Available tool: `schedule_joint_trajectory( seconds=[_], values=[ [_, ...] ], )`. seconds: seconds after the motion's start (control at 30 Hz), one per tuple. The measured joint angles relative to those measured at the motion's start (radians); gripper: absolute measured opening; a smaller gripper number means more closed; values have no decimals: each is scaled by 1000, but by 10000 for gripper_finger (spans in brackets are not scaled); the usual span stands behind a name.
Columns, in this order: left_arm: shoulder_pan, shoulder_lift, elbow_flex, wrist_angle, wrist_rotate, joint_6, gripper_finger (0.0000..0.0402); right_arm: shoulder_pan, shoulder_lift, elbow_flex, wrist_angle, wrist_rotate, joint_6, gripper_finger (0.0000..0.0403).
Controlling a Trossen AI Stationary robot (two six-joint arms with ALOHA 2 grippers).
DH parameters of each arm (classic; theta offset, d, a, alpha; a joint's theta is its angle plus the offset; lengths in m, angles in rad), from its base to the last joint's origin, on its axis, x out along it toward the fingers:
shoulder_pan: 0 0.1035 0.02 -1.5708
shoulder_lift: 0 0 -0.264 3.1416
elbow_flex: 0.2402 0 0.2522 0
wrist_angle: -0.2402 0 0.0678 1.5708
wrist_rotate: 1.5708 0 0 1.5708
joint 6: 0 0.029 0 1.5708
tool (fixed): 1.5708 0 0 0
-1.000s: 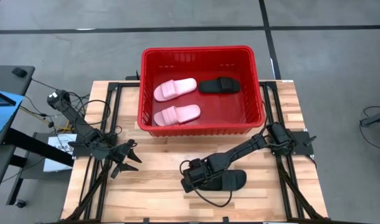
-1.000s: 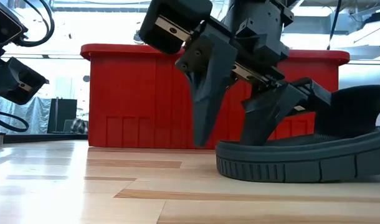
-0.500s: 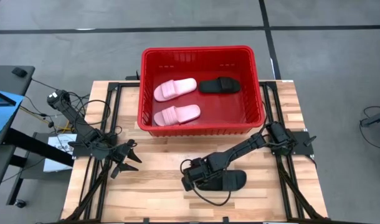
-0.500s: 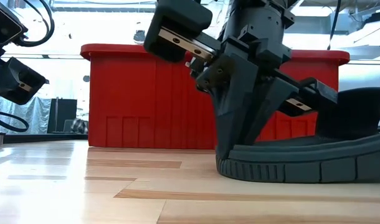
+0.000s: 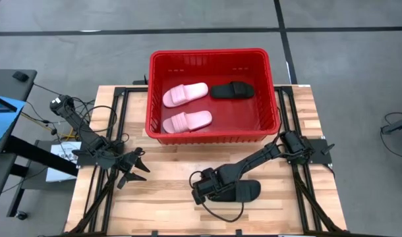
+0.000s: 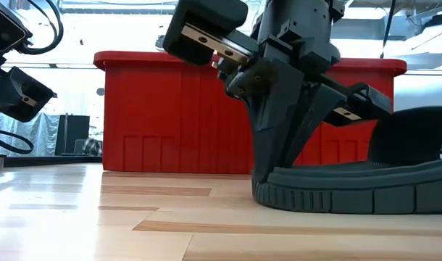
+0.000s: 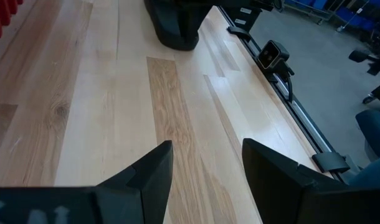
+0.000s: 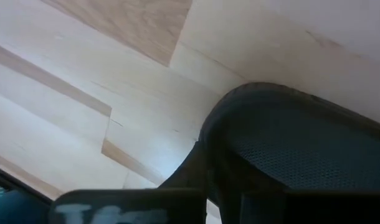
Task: Pick and place slides into bin
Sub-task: Put the black slide into the red bin
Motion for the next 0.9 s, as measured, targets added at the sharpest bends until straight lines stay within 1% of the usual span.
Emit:
schedule_joint_trajectory(
  seconds=[0.33,0.47,0.6,0.9],
  values=[
    [0,0,0,0,0,0,183,42,2,161,-80,9,-27,0],
    [0,0,0,0,0,0,183,61,2,251,-122,21,-34,0],
    [0,0,0,0,0,0,183,78,1,347,-156,66,-42,0],
    [0,0,0,0,0,0,183,106,-2,567,-292,180,-91,0]
  ],
)
